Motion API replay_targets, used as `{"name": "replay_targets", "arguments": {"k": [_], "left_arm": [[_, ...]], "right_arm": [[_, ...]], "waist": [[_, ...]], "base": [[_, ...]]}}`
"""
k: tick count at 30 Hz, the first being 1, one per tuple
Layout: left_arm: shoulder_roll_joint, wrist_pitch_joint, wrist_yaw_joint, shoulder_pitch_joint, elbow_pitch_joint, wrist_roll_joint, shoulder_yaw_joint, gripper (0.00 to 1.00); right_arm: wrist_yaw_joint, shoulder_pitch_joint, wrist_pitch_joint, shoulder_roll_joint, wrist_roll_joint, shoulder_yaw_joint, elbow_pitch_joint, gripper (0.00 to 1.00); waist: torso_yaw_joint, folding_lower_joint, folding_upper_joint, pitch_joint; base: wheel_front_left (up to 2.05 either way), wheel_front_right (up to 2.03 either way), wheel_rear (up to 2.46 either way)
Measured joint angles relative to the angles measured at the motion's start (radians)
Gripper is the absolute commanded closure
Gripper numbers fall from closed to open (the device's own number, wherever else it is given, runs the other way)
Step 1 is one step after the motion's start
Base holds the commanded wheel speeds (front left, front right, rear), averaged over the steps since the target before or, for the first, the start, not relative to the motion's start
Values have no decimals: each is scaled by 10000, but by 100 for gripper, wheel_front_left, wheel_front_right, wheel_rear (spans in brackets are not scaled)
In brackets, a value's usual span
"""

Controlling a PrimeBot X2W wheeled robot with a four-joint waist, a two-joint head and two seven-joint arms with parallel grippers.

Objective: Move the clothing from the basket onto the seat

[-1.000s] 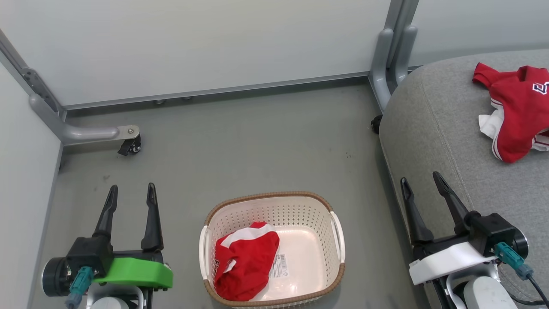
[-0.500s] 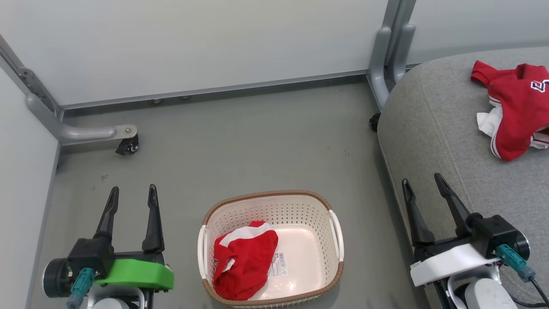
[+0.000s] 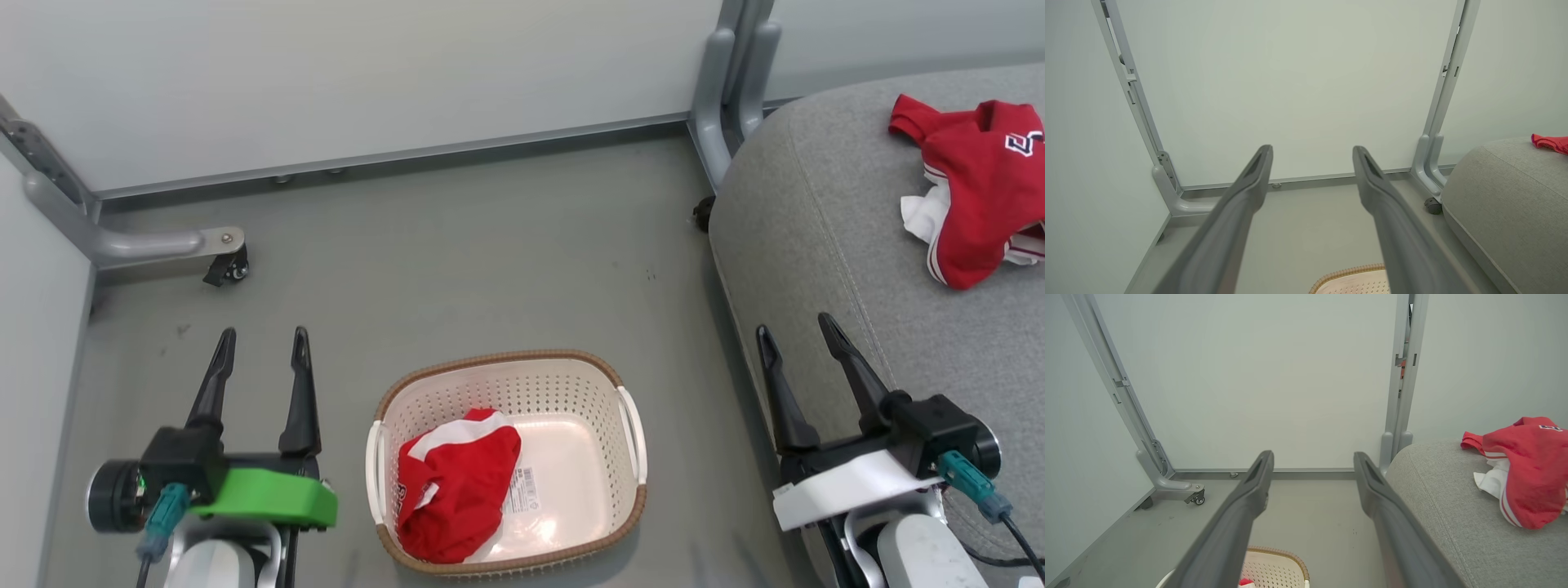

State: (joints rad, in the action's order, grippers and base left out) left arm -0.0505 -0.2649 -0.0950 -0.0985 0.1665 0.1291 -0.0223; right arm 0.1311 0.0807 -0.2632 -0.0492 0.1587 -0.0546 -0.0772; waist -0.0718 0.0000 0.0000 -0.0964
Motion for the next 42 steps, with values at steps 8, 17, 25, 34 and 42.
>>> {"name": "replay_targets", "arguments": {"k": [8, 17, 25, 34, 42], "left_arm": [[-355, 0, -251, -1502, 782, -290, -663, 0], [-934, 2, -339, -3234, 2428, -508, -2054, 0], [-1379, 2, -345, -4289, 3879, -255, -3350, 0], [-1708, 2, -355, -5548, 5622, -115, -4823, 0], [-2004, 2, -357, -6612, 7064, -71, -5904, 0]], "right_arm": [[0, 844, 0, 2, -86, -265, 196, 0], [0, 2313, 0, 0, -290, -581, 483, 0], [0, 3449, 0, 0, -314, -777, 805, 0], [0, 4245, 0, -2, -314, -1051, 1103, 0], [0, 4741, 0, 0, -293, -1294, 1363, 0]], "waist": [[344, 0, 0, -616], [871, 0, 0, -1801], [1367, 0, 0, -3077], [1812, 1, 0, -4546], [2144, 1, 0, -5786]], "base": [[0, 0, 0], [0, 0, 0], [0, 0, 0], [0, 0, 0], [0, 0, 0]]}}
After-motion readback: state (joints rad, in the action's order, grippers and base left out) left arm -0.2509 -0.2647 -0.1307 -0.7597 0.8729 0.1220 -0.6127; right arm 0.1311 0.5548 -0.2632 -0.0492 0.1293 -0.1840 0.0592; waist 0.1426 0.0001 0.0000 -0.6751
